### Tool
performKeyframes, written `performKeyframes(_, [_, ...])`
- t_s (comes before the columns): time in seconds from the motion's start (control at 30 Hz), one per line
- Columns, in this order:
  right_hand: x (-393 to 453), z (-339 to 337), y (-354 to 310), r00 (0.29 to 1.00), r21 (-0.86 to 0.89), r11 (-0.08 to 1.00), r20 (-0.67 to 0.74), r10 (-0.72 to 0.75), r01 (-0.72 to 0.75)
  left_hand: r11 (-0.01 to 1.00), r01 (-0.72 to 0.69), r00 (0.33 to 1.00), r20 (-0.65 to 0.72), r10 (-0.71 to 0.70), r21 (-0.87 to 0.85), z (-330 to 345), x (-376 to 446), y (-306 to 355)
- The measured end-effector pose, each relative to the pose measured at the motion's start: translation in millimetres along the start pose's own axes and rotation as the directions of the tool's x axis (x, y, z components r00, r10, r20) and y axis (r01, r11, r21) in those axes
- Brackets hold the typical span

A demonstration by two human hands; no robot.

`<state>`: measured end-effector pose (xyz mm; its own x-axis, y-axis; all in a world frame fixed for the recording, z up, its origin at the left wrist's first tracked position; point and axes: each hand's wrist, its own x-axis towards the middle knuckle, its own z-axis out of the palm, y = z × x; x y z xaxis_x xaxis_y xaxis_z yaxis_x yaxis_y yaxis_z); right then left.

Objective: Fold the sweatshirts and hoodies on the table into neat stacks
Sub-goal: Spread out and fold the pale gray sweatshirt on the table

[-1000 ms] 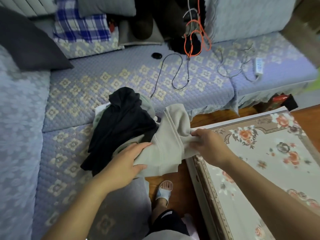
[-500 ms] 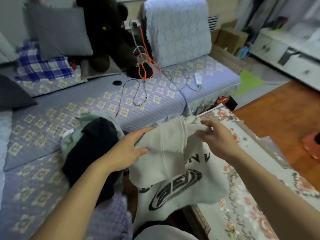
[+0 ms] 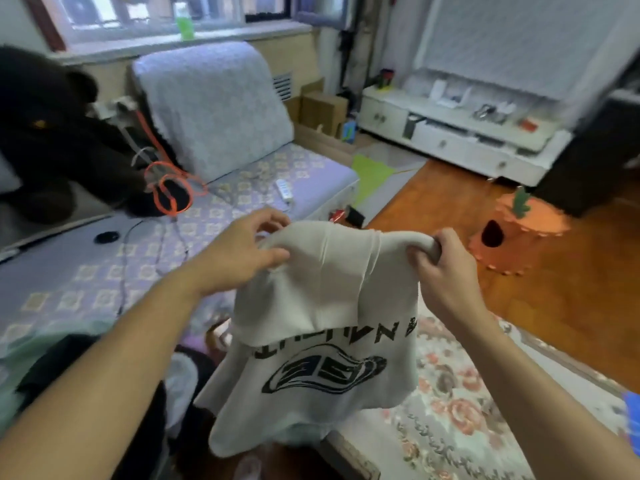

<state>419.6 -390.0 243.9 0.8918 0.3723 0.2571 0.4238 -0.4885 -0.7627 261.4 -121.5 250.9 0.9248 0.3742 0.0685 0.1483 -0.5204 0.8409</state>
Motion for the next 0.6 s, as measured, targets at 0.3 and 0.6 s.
performKeyframes(0.3, [27.7, -158.6, -46.4, 0.923, -0.11, 0.986, -0.352, -0.157, 0.126, 0.804, -0.476, 0.88, 0.202, 0.431, 0.357, 146.8, 115.0, 166.1])
performKeyframes(0.6, [-73.4, -232.6, 168.7, 0.922, -0.498, 0.82, 0.093, 0.375, -0.283, 0.791, -0.441, 0.865, 0.436, 0.248, 0.425, 248.7, 131.1, 126.6])
